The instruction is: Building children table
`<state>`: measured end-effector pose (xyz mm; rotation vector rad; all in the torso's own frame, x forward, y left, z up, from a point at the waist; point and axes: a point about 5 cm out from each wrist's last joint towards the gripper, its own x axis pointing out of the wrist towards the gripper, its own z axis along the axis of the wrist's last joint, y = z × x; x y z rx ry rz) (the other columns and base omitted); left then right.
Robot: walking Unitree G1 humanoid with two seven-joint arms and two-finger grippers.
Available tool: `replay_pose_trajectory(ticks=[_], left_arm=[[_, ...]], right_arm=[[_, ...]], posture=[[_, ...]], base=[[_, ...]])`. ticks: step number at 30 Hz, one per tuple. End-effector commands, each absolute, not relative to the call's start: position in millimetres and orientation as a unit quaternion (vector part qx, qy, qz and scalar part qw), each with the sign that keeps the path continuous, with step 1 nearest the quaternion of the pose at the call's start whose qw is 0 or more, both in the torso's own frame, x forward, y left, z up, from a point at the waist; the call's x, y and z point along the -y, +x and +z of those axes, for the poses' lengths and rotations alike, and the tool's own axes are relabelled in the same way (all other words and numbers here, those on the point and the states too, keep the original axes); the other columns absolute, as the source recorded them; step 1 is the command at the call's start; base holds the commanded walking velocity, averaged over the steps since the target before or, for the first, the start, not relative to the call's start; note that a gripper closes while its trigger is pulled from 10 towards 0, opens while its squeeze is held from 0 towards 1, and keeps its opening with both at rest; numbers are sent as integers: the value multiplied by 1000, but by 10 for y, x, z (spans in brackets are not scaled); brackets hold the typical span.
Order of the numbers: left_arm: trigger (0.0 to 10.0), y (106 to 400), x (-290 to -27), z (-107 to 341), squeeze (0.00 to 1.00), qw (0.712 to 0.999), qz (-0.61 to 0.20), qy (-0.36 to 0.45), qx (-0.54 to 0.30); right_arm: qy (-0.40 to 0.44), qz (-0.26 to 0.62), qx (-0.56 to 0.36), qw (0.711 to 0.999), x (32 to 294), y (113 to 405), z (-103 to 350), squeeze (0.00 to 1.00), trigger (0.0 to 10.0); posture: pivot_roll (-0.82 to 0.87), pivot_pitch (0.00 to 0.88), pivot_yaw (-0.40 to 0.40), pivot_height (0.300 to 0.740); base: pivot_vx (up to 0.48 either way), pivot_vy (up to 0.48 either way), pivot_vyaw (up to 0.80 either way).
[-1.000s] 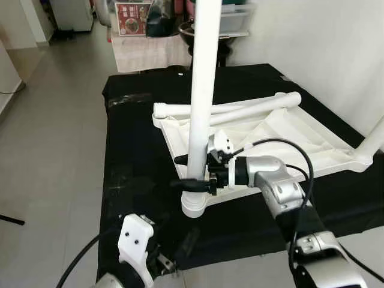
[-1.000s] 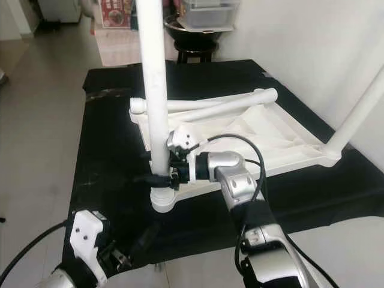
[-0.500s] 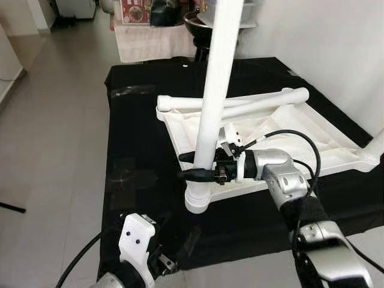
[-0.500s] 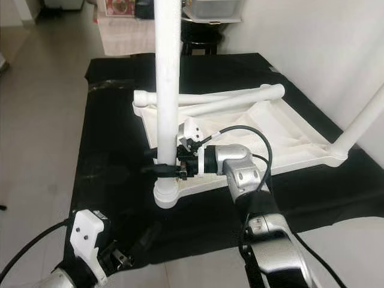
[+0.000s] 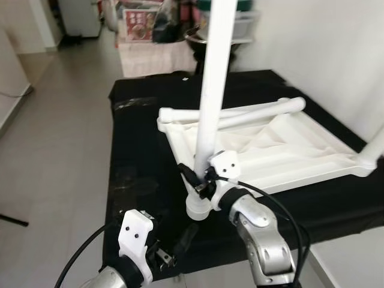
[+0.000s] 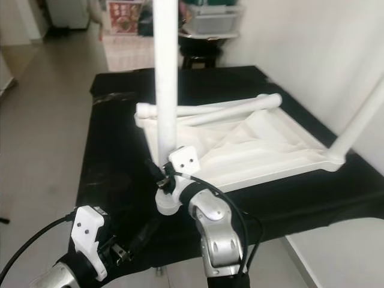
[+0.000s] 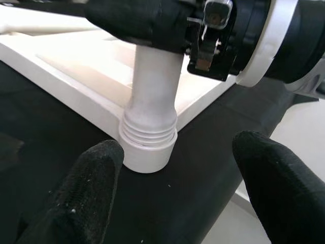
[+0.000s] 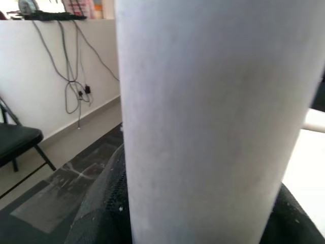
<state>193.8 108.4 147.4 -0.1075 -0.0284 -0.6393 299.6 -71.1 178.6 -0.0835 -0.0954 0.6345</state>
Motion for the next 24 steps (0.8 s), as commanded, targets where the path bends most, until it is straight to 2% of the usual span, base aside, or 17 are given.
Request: replay_pose_trajectory(ticks=[1,2,3,6,8,9,10,11,12,15,24], left_arm=[[10000,1940,-1092,1453,0,949,-309,-55,14],[10000,1947,-1099,1452,0,951,-305,-55,15],[10000,1947,-1099,1452,0,951,-305,-55,15],[10000,1956,-1105,1449,0,951,-303,-56,16],[10000,1956,-1105,1449,0,951,-303,-56,16],[10000,1956,-1099,1449,0,950,-305,-56,16],[10000,1950,-1091,1452,0,950,-308,-56,15],[10000,1950,-1091,1452,0,950,-308,-56,15],[10000,1930,-1076,1463,0,948,-311,-57,16],[10000,1905,-1068,1477,0,948,-312,-58,16],[10000,1854,-1045,1500,0,948,-312,-59,16]], right_arm=[[-57,305,-5,951,778,3020,1593,0,10000],[-35,345,-2,938,701,2981,1653,1000,10000],[-35,345,-2,938,701,2981,1653,1000,10000],[-4,414,5,910,594,2898,1770,1000,10000],[-4,414,5,910,594,2898,1770,1000,10000],[-15,478,15,878,596,2898,1833,1000,10000],[-54,547,23,835,647,2920,1874,0,10000],[-54,547,23,835,647,2920,1874,0,10000],[-109,627,18,771,787,3012,1933,0,10000],[-115,647,9,754,857,3120,1986,0,10000],[-134,658,-9,741,947,3263,2038,0,10000]], posture=[[6,82,-57,740],[12,79,-59,740],[12,79,-59,740],[14,77,-57,740],[14,77,-57,740],[19,80,-56,740],[21,88,-56,740],[21,88,-56,740],[30,104,-58,740],[42,120,-59,740],[80,152,-69,740]], base=[[0,0,0],[0,0,0],[0,0,0],[0,0,0],[0,0,0],[0,0,0],[0,0,0],[0,0,0],[0,0,0],[0,0,0],[0,0,0]])
